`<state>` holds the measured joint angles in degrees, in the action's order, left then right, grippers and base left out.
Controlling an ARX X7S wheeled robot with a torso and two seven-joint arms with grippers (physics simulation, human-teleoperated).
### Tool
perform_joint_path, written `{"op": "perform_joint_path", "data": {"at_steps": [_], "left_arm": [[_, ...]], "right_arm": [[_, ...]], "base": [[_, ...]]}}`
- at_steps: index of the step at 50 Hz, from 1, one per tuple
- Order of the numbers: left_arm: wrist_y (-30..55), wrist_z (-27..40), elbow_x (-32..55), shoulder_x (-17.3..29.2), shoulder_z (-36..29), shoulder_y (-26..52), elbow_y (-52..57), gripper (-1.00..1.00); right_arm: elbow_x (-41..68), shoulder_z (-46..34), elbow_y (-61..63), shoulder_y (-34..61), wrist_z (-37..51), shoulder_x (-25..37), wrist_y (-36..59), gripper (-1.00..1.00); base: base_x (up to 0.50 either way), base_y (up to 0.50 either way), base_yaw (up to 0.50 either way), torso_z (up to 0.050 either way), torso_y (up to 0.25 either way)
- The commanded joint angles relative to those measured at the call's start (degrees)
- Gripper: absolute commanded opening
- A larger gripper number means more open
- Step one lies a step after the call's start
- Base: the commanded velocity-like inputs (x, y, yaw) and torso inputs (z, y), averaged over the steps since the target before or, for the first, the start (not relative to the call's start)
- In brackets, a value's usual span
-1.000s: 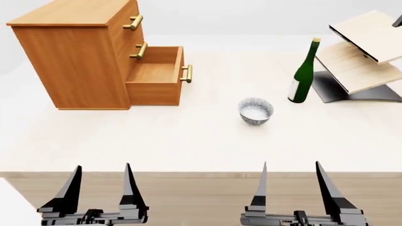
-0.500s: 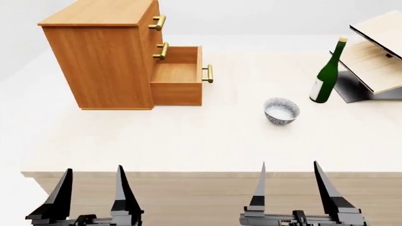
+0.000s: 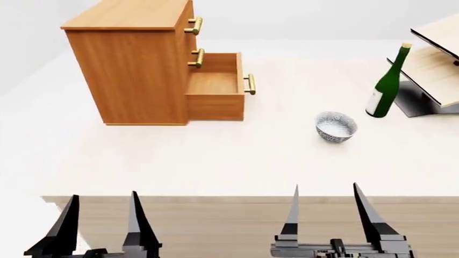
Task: Put the bowl on top of the cabinet.
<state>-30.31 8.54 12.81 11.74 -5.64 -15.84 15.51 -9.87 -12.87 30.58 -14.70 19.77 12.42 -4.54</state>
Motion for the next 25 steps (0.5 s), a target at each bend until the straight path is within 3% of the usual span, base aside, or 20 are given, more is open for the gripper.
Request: {"op": "perform_joint_path", "data": {"at_steps": [1,25], "left_arm": [[-0.35,0.33,0.06,0.29,-0.26,0.05,-0.33,1.0],[-0.42,1.06,0.04,0.86,-0.86,0.15,-0.39,1.0]], "right_arm": [[0.33,-0.34,-0.46,0.17,0.39,0.41,-0.28,1.0],[0.34,-1.03,-0.04,0.11,1.21,1.08,0.01,1.0]], "base": [[0.0,0.25,0.0,0.0,0.0],[0.0,0.26,0.0,0.0,0.0]]}}
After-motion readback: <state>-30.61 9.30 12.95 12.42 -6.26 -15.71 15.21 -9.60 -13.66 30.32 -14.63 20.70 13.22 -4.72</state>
